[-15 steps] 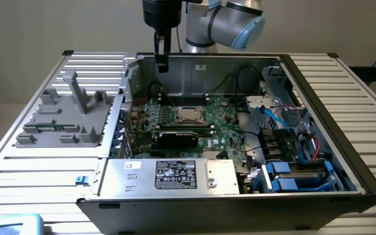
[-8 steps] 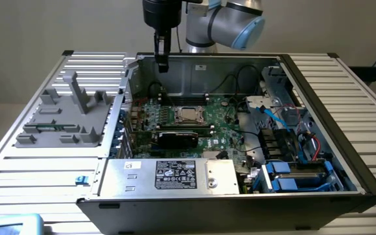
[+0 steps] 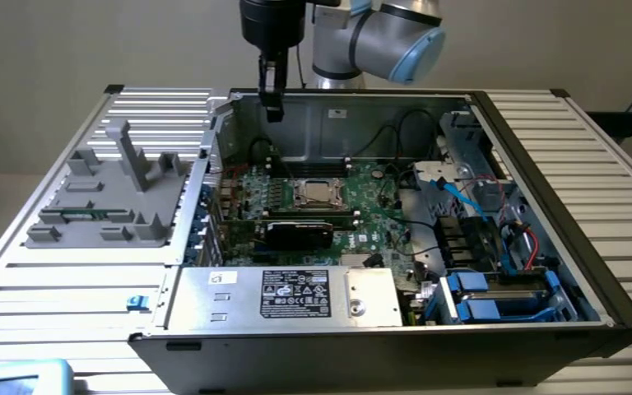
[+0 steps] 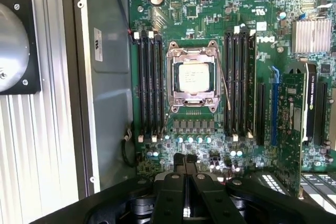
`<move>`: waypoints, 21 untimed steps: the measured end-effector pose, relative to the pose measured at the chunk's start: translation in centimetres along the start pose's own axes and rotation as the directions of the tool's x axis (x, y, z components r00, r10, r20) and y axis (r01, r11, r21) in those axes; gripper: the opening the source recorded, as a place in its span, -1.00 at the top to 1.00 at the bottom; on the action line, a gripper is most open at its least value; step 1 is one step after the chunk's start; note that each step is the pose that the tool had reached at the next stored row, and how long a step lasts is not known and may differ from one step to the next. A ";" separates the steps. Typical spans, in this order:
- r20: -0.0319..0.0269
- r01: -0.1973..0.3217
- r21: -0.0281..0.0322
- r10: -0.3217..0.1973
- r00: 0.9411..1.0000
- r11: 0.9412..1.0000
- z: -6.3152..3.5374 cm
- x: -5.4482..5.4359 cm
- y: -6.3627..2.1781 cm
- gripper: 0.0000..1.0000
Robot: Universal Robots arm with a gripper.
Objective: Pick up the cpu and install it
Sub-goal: 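Close the cpu cover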
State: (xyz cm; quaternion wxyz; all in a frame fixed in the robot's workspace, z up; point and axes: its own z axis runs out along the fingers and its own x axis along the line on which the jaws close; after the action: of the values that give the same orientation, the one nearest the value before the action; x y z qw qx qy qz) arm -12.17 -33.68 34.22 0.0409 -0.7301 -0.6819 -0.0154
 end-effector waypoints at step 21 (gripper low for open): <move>-0.019 -0.359 -0.026 0.358 0.933 0.933 0.35 0.0 0.01 0.79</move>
State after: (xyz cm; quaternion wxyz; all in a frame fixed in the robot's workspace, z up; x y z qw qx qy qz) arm -12.17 -33.68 33.87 0.0374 -0.8426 -0.5367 -0.0226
